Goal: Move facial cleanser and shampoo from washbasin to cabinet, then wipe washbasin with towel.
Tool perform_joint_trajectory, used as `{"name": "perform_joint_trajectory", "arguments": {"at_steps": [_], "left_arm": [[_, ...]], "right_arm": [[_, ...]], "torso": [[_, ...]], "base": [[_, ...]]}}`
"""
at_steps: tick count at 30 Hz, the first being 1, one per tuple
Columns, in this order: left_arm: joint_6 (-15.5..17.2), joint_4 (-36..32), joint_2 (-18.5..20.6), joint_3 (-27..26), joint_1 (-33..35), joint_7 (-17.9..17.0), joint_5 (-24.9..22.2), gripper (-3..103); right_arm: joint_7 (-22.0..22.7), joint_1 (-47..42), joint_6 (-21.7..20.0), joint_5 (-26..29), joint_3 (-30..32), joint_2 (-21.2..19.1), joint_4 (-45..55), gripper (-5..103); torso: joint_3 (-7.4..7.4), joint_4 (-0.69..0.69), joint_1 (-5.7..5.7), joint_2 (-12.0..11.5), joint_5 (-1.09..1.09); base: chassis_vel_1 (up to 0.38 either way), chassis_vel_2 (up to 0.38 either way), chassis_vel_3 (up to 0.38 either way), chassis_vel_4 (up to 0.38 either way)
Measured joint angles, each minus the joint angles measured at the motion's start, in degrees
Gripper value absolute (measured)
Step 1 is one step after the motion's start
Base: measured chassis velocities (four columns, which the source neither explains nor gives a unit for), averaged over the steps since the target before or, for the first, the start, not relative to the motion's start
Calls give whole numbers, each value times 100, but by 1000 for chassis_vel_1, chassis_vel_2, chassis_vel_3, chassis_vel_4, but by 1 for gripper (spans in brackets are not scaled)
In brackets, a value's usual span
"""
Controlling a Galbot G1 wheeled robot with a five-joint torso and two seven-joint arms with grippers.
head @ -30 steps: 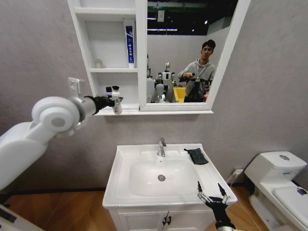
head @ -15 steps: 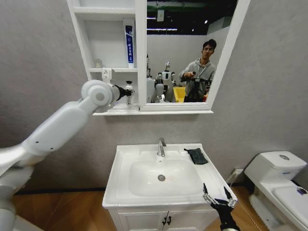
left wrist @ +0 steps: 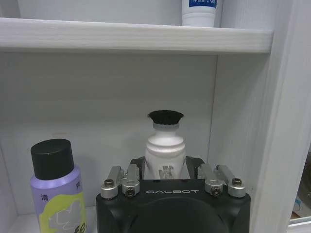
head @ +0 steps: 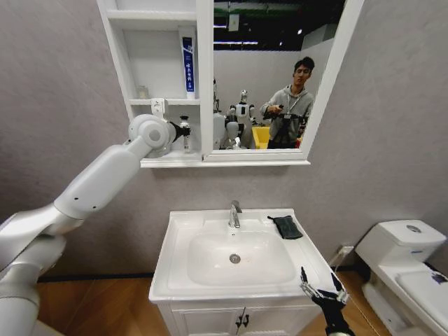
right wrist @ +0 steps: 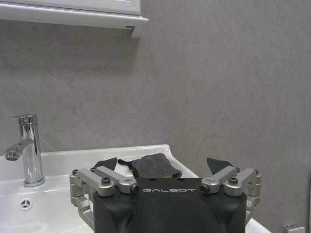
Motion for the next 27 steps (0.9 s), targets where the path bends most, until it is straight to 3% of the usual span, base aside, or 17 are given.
{"name": "perform_joint_trajectory", "arguments": {"at_steps": [3, 5, 9, 11, 12, 14, 15, 18, 19, 21, 22, 23, 24, 27], "left_arm": [[19, -38, 41, -15, 38, 2, 22, 53], [39, -155, 179, -37, 117, 31, 77, 70], [39, -380, 353, -95, 225, 36, 63, 81], [-40, -891, 729, -197, 445, 117, 33, 92], [-40, -891, 729, -197, 445, 117, 33, 92], [-359, -1612, 1244, -329, 945, 466, 276, 97], [-359, -1612, 1244, -329, 945, 466, 276, 97], [-1141, -2788, 2298, -656, 2427, 1383, 1077, 100], [-1141, -2788, 2298, -656, 2427, 1383, 1077, 100], [-1719, -3192, 2900, -1286, 3812, 1953, 2124, 100], [-1719, -3192, 2900, -1286, 3812, 1953, 2124, 100], [-2075, -3203, 3069, -1563, 4659, 2192, 2797, 100], [-2359, -3125, 3062, -1686, 5182, 2388, 3136, 100], [-2482, -3053, 2967, -1749, 5550, 2476, 3341, 100]], "right_arm": [[-1, 1, -7, 1, 6, -1, 0, 100], [-2, 3, -21, -20, 4, 6, 14, 100], [-2, -1, -24, -36, 1, 6, 21, 100], [-1, -2, -36, -49, -4, 0, 27, 100], [-1, -2, -36, -49, -4, 0, 27, 100], [32, 27, -85, -138, -37, -5, 28, 100], [32, 27, -85, -138, -37, -5, 28, 100], [68, 93, -160, -237, -156, 5, 59, 100], [68, 93, -160, -237, -156, 5, 59, 100], [79, 125, -178, -286, -192, 6, 88, 100], [79, 125, -178, -286, -192, 6, 88, 100], [81, 124, -182, -311, -193, 10, 98, 100], [107, 71, -167, -388, -161, 63, 123, 100], [141, -4, -135, -457, -102, 131, 141, 100]], "torso": [[0, 0, 0, 0, 0], [0, 0, 0, 0, 0], [0, -1, 0, 0, 0], [0, 0, 0, 0, 0], [0, 0, 0, 0, 0], [-1, 0, -1, 0, -1], [-1, 0, -1, 0, -1], [-1, 0, -1, 0, -4], [-1, 0, -1, 0, -4], [-2, 4, -2, 1, 3], [-2, 4, -2, 1, 3], [-2, 8, -3, 1, -3], [-2, 7, -2, 1, -2], [-1, 6, -3, 1, -1]], "base": [[0, 0, 0, 0], [0, 0, 0, 0], [0, 0, 0, 0], [0, 0, 0, 0], [0, 0, 0, 0], [0, 0, 0, 0], [0, 0, 0, 0], [0, 0, 0, 0], [0, 0, 0, 0], [0, 0, 0, 0], [0, 0, 0, 0], [0, 0, 0, 0], [0, 0, 0, 0], [0, 0, 0, 0]]}}
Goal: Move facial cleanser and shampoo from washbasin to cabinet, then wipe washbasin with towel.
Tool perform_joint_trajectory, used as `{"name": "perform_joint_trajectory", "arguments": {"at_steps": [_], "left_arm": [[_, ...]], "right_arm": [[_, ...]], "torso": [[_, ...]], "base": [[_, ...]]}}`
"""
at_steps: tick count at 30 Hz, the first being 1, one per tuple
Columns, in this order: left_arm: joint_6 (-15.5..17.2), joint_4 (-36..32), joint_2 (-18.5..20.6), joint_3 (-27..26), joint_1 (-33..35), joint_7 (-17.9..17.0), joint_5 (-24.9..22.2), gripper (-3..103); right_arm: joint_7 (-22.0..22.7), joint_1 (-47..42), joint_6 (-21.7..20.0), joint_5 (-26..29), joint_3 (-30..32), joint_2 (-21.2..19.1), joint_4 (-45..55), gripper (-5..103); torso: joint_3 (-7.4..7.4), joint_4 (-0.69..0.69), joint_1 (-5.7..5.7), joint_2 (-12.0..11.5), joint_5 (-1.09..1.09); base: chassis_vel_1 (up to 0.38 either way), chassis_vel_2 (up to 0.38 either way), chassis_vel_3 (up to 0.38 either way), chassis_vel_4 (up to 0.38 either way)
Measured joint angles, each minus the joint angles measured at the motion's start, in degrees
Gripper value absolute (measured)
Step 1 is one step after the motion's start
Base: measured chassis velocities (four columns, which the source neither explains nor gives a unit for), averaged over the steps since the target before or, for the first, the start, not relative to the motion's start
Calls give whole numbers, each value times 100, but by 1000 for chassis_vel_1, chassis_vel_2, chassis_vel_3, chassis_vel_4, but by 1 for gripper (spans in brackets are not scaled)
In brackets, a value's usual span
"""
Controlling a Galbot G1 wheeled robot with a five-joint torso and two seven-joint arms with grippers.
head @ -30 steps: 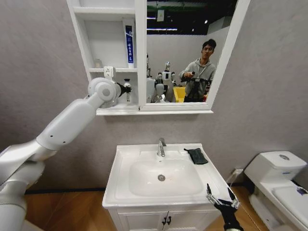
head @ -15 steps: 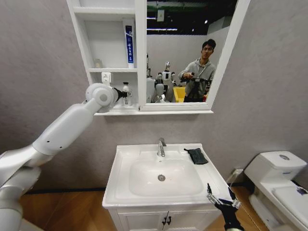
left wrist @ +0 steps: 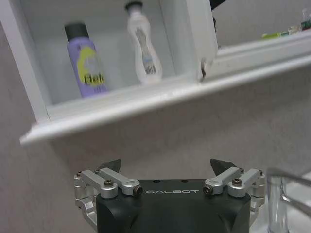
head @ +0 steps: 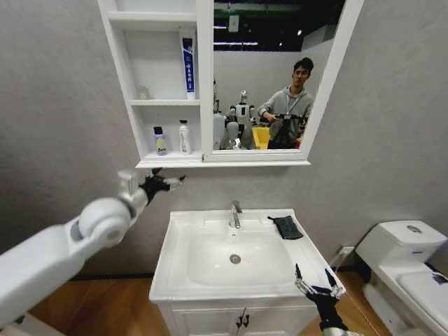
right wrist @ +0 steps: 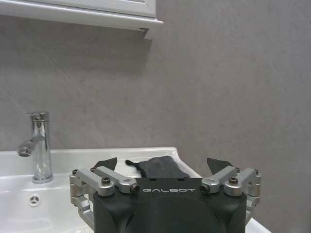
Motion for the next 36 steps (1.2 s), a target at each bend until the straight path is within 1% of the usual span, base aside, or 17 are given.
{"name": "perform_joint_trajectory", "arguments": {"at_steps": [1, 2, 3, 6, 7, 9, 10, 12, 13, 15, 16, 18, 21, 26, 32, 35, 36], "left_arm": [[-92, 31, -135, -167, 433, 41, 254, 100], [-126, 31, -266, -485, 923, 53, 502, 100], [-126, 31, -266, -485, 923, 53, 502, 100], [-256, -95, -1116, -2452, 3437, 263, 1560, 100], [-256, -95, -1116, -2452, 3437, 263, 1560, 100], [-325, -326, -1947, -3402, 4693, 346, 2097, 100], [-325, -326, -1947, -3402, 4693, 346, 2097, 100], [-508, -474, -2675, -3947, 5488, 434, 2759, 100], [-508, -474, -2675, -3947, 5488, 434, 2759, 100], [-643, -752, -3379, -4296, 6196, 523, 3307, 100], [-643, -752, -3379, -4296, 6196, 523, 3307, 100], [-956, -929, -3949, -4494, 6699, 848, 3980, 100], [-1143, -1012, -4317, -4542, 6939, 1077, 4431, 100], [-1168, -1029, -4387, -4528, 6960, 1107, 4503, 100], [-1168, -1029, -4371, -4498, 6924, 1103, 4475, 100], [-1165, -1026, -4358, -4489, 6912, 1098, 4459, 100], [-1162, -1023, -4353, -4483, 6903, 1096, 4449, 100]], "right_arm": [[50, -138, 57, -74, 101, 99, 50, 100], [77, -197, 60, -85, 138, 125, 67, 100], [77, -197, 60, -85, 138, 125, 67, 100], [105, -268, 81, -95, 290, 96, 69, 100], [105, -268, 81, -95, 290, 96, 69, 100], [51, -296, 101, -97, 427, 35, 47, 100], [51, -296, 101, -97, 427, 35, 47, 100], [-33, -296, 72, 86, 507, -66, 11, 100], [-33, -296, 72, 86, 507, -66, 11, 100], [-269, -289, -71, 532, 593, -210, 58, 100], [-269, -289, -71, 532, 593, -210, 58, 100], [-589, -260, -185, 931, 643, -425, 129, 100], [-655, -109, -264, 1018, 689, -563, 122, 100], [-619, 19, -449, 1120, 697, -769, 100, 100], [-730, 166, -799, 1416, 739, -1465, 136, 100], [-711, 516, -1199, 1716, 792, -1895, -28, 100], [-675, 983, -1564, 2045, 748, -2216, -312, 100]], "torso": [[0, -13, 1, 0, -2], [0, -16, 1, 0, -4], [0, -16, 1, 0, -4], [1, -4, 2, 0, -1], [1, -4, 2, 0, -1], [0, -1, 1, 0, 1], [0, -1, 1, 0, 1], [0, -4, 1, 0, 0], [0, -4, 1, 0, 0], [0, -3, 1, 0, 3], [0, -3, 1, 0, 3], [0, -4, 1, 0, 3], [0, -4, 1, 0, 2], [1, -8, 2, 0, 2], [1, -7, 2, 0, 1], [1, -7, 2, 0, 1], [1, -6, 2, -1, 1]], "base": [[0, 0, 0, 0], [0, 0, 0, 0], [0, 0, 0, 0], [0, 0, 0, 0], [0, 0, 0, 0], [0, 0, 0, 0], [0, 0, 0, 0], [0, 0, 0, 0], [0, 0, 0, 0], [0, 0, 0, 0], [0, 0, 0, 0], [0, 0, 0, 0], [0, 0, 0, 0], [0, 0, 0, 0], [0, 0, 0, 0], [0, 0, 0, 0], [0, 0, 0, 0]]}}
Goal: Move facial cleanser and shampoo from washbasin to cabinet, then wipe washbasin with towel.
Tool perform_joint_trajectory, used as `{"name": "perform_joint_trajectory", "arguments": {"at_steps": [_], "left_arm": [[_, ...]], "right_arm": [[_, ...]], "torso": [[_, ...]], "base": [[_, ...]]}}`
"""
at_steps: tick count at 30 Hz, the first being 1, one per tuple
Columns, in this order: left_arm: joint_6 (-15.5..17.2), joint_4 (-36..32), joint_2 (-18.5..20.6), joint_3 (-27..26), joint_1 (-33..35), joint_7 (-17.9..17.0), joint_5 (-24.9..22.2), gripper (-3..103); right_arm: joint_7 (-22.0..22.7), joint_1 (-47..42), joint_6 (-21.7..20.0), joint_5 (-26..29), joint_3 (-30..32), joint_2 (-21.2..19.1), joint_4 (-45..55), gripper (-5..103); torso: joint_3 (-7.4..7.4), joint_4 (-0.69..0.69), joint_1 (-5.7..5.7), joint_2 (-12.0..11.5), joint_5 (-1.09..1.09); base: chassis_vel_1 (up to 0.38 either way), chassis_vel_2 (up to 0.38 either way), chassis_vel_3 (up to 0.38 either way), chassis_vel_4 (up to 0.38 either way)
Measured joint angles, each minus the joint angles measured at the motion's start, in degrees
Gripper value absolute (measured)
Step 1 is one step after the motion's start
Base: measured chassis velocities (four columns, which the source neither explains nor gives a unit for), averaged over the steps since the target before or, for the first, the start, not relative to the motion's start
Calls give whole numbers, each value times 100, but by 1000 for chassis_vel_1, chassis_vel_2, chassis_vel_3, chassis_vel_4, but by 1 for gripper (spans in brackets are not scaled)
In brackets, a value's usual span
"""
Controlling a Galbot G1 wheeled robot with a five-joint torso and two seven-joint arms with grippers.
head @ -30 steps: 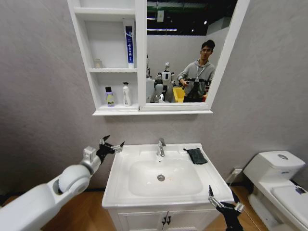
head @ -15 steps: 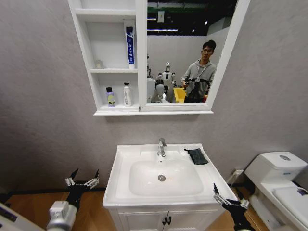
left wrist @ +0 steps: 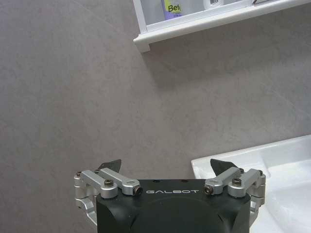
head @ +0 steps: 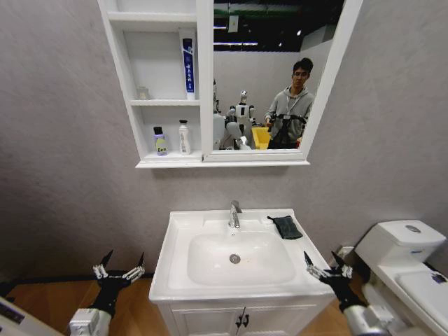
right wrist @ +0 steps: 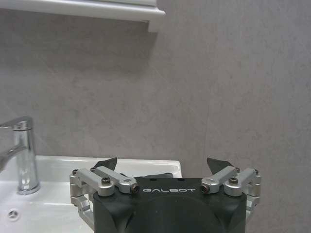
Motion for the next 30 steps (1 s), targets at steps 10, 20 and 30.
{"name": "perform_joint_trajectory", "arguments": {"at_steps": [10, 20, 30], "left_arm": [[17, 9, 20, 16, -24, -16, -28, 100], [25, 13, 28, 24, -34, -22, -41, 100], [30, 17, 32, 28, -38, -26, -46, 100]], "right_arm": [[-191, 2540, -1135, 1304, -1287, -811, -1925, 100], [-324, 4375, -1215, 1225, -2791, -624, -3532, 100], [-264, 4952, -1325, 690, -3297, -358, -4296, 100]], "torso": [[1, 0, 1, -1, 2], [0, 0, 1, -1, 0], [0, 0, 1, -1, 0]], "base": [[0, 0, 0, 0], [0, 0, 0, 0], [0, 0, 0, 0]]}}
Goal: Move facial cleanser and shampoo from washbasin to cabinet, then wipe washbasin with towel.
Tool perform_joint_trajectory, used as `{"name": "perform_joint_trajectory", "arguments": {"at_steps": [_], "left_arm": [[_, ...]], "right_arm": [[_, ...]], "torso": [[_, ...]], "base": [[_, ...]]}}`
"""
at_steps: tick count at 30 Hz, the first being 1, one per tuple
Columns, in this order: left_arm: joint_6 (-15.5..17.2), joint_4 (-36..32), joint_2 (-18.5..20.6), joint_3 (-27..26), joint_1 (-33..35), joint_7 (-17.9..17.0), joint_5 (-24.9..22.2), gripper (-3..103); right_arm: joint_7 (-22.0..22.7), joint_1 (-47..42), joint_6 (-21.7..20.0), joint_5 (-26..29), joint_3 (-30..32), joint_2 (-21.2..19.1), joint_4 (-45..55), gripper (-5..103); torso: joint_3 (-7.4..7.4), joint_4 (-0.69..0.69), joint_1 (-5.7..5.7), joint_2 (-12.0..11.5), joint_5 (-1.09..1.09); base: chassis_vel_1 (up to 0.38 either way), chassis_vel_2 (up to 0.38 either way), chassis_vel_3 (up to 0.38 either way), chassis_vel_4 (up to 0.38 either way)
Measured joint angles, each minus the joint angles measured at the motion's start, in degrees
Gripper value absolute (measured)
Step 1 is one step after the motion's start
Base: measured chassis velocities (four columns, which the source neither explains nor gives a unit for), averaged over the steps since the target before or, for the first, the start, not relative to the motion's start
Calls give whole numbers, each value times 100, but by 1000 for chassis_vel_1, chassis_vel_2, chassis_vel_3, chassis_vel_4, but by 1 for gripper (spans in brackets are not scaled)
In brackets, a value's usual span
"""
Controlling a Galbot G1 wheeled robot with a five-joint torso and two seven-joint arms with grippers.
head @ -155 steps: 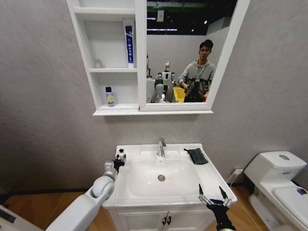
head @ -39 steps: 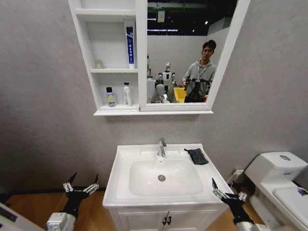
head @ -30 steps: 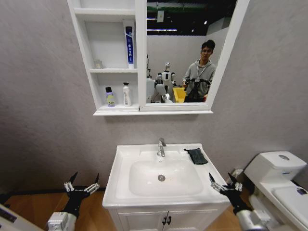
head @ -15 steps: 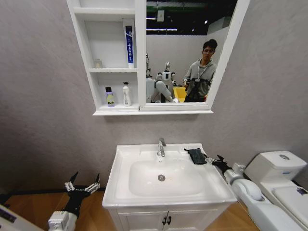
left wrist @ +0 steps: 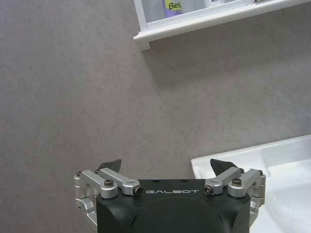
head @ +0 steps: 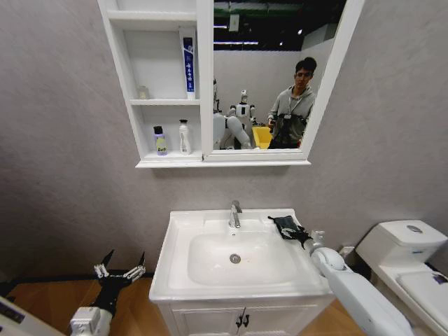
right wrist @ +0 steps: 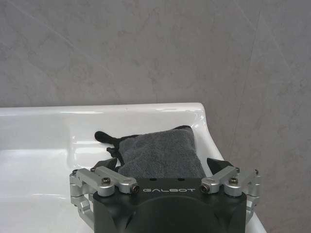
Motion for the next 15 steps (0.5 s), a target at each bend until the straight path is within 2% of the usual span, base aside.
{"name": "perform_joint_trajectory", "arguments": {"at_steps": [5, 7, 8, 11, 12, 14, 15], "left_arm": [[2, 0, 2, 2, 0, -2, -2, 100], [2, 0, 3, 3, 0, -2, -2, 100], [2, 0, 3, 3, 0, -2, -2, 100], [2, 1, 3, 3, 0, -2, -2, 100], [2, 1, 3, 3, 0, -2, -2, 100], [3, 0, 3, 3, 0, -2, -3, 100], [3, 0, 3, 3, 0, -2, -3, 100]], "right_arm": [[35, 198, -250, 216, -181, 13, -189, 101], [48, 249, -336, 287, -218, 24, -207, 91], [48, 249, -336, 287, -218, 24, -207, 91], [101, 272, -360, 281, -224, 31, -204, 75], [101, 272, -360, 281, -224, 31, -204, 75], [121, 271, -379, 265, -224, 19, -176, 64], [121, 271, -379, 265, -224, 19, -176, 64]], "torso": [[0, 0, 0, 0, 0], [0, 0, 0, 0, 0], [0, 0, 0, 0, 0], [0, 0, 0, 1, -1], [0, 0, 0, 1, -1], [0, 0, 0, 1, 0], [0, 0, 0, 1, 0]], "base": [[0, 0, 0, 0], [0, 0, 0, 0], [0, 0, 0, 0], [0, 0, 0, 0], [0, 0, 0, 0], [0, 0, 0, 0], [0, 0, 0, 0]]}}
